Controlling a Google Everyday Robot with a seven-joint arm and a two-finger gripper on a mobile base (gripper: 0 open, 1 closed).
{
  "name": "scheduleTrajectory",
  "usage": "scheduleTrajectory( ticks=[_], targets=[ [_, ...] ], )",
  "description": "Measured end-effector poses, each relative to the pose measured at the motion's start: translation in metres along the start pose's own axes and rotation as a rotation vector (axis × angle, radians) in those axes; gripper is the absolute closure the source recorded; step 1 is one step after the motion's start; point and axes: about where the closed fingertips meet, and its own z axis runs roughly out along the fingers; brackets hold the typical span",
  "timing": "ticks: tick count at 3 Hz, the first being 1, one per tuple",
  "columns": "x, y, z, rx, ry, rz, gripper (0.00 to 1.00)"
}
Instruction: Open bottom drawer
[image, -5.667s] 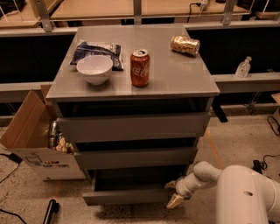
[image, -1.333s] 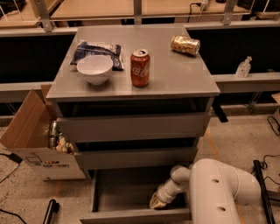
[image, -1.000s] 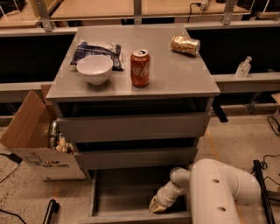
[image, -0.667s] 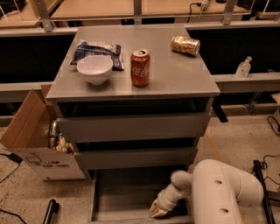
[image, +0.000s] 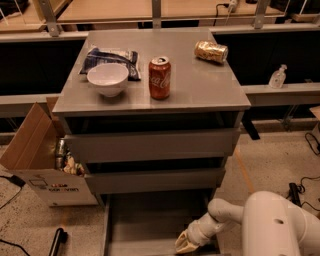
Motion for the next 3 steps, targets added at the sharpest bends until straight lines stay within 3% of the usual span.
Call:
scheduleTrajectory(
  ticks=[2, 3],
  targets=[
    [-0.047, 0.018, -0.097, 0.212, -0.196, -0.046, 1.0],
    [-0.063, 0.032, -0.136, 0.279, -0.31, -0.027, 0.83]
  ],
)
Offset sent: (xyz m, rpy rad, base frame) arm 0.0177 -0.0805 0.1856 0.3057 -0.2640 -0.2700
